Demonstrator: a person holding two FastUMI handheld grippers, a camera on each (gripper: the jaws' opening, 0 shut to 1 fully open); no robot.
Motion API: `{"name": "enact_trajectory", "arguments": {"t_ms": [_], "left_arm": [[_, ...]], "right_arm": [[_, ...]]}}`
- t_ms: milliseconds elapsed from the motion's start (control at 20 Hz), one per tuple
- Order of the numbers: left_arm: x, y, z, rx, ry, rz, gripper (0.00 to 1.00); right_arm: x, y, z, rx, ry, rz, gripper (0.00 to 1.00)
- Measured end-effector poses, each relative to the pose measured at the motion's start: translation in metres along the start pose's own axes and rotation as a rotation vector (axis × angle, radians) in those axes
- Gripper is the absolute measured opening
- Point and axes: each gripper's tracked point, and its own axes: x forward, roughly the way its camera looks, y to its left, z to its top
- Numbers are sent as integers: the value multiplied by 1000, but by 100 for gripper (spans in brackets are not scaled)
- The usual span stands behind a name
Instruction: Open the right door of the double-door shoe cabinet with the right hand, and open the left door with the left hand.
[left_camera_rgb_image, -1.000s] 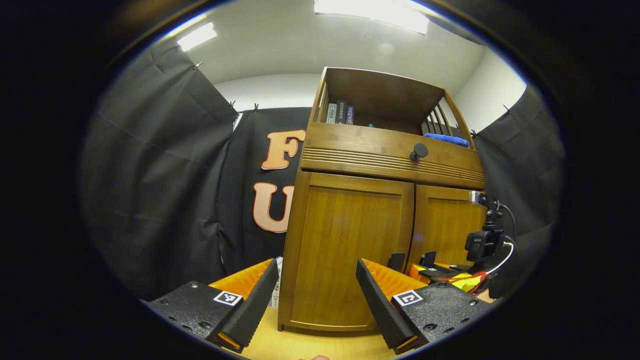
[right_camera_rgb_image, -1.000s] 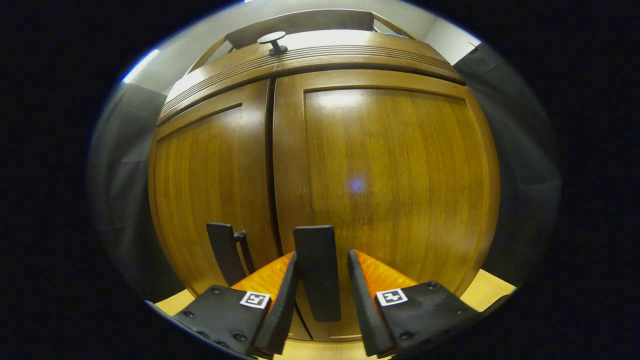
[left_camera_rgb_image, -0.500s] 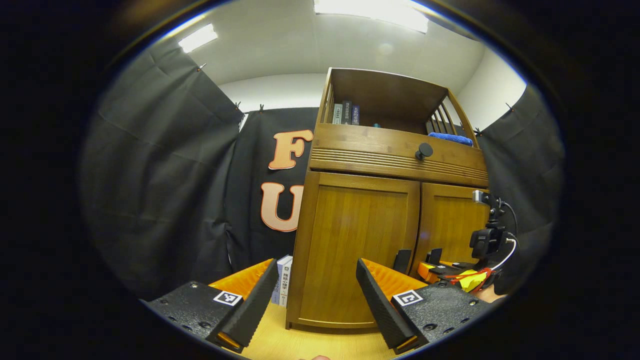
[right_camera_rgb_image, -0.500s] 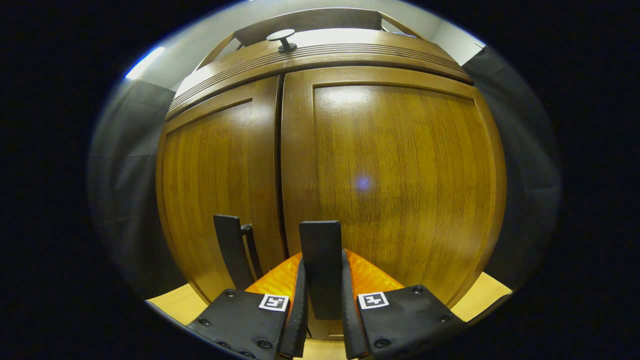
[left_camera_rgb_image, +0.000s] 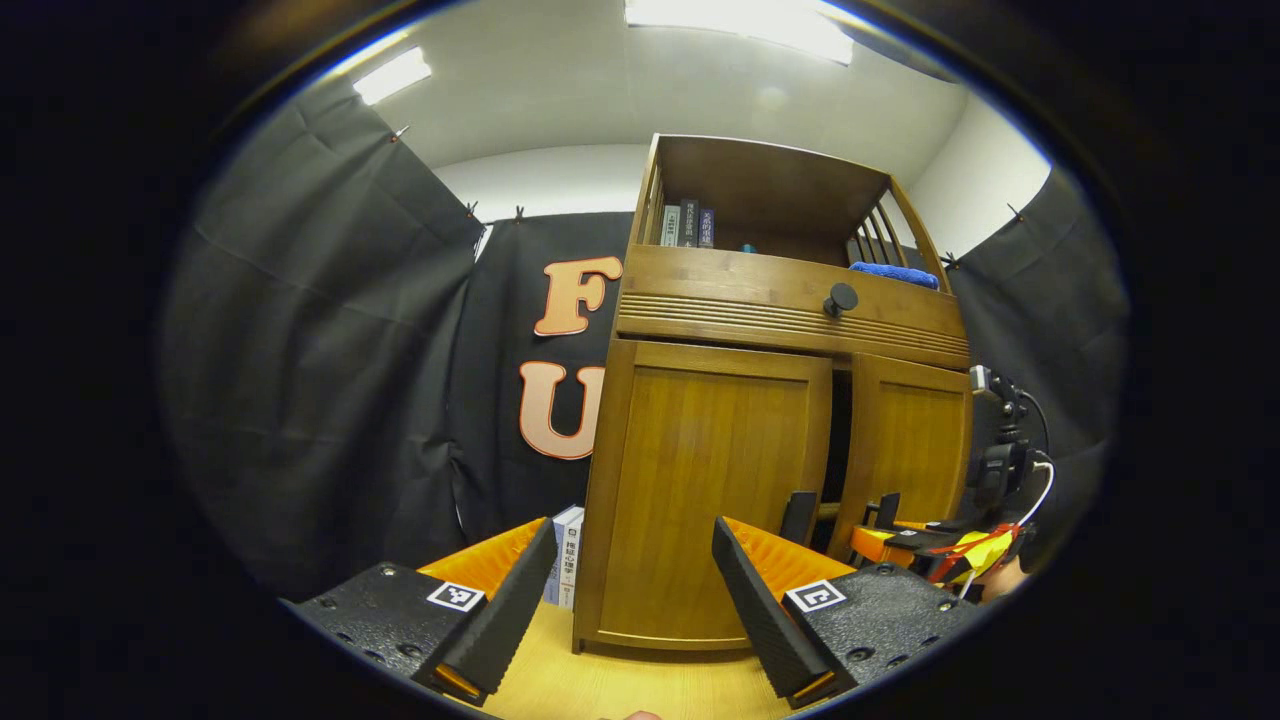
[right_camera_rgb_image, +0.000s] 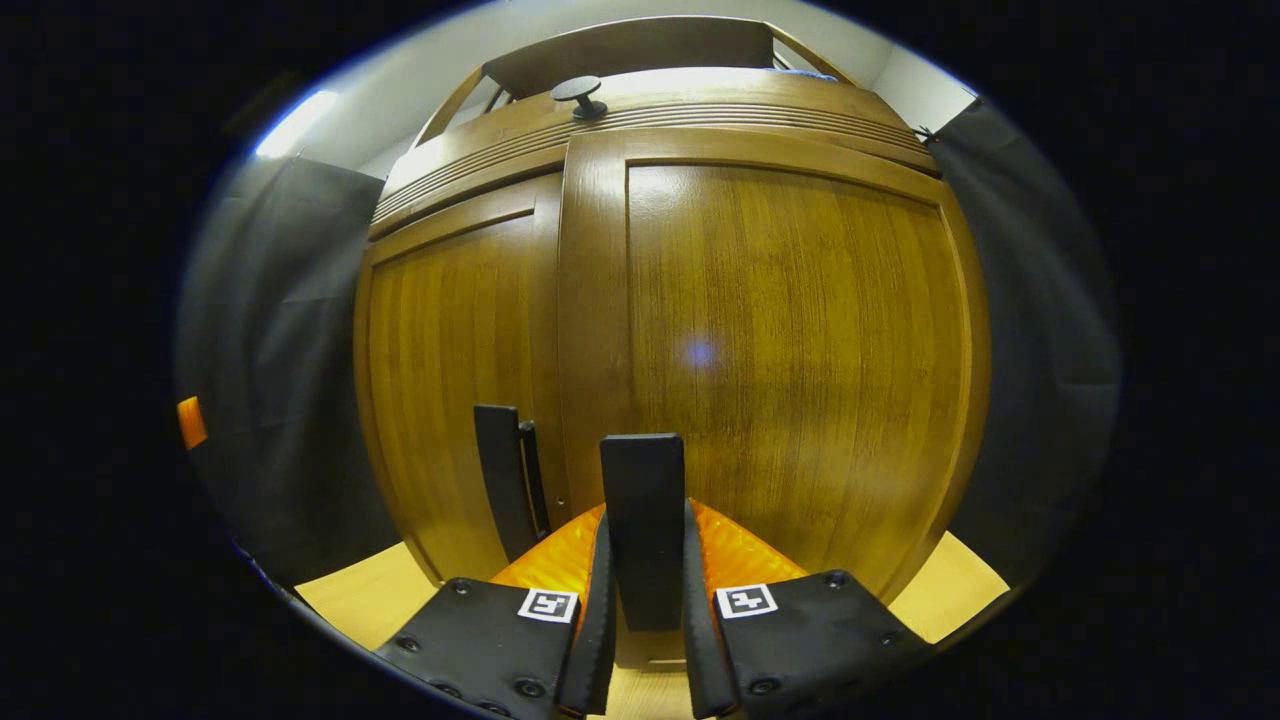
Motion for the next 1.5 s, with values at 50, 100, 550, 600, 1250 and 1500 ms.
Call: {"name": "enact_trajectory", "arguments": {"t_ms": [50,100,550,600,1250,1500], "left_arm": [[-1,-2,-1,-3,3,-6,95],[-1,-5,-3,-7,7,-15,95],[-4,-25,-14,-36,33,-49,95],[-4,-27,-14,-35,35,-53,95],[8,-75,-21,-57,34,-152,92],[10,-94,-24,-67,40,-191,95]], "right_arm": [[-3,0,1,3,-1,6,42],[-7,-1,2,4,-3,11,31],[-61,-12,-1,18,3,66,42],[-70,-15,-3,21,4,73,42],[-153,-75,-6,41,0,28,31],[-172,-88,-20,70,20,-7,39]]}}
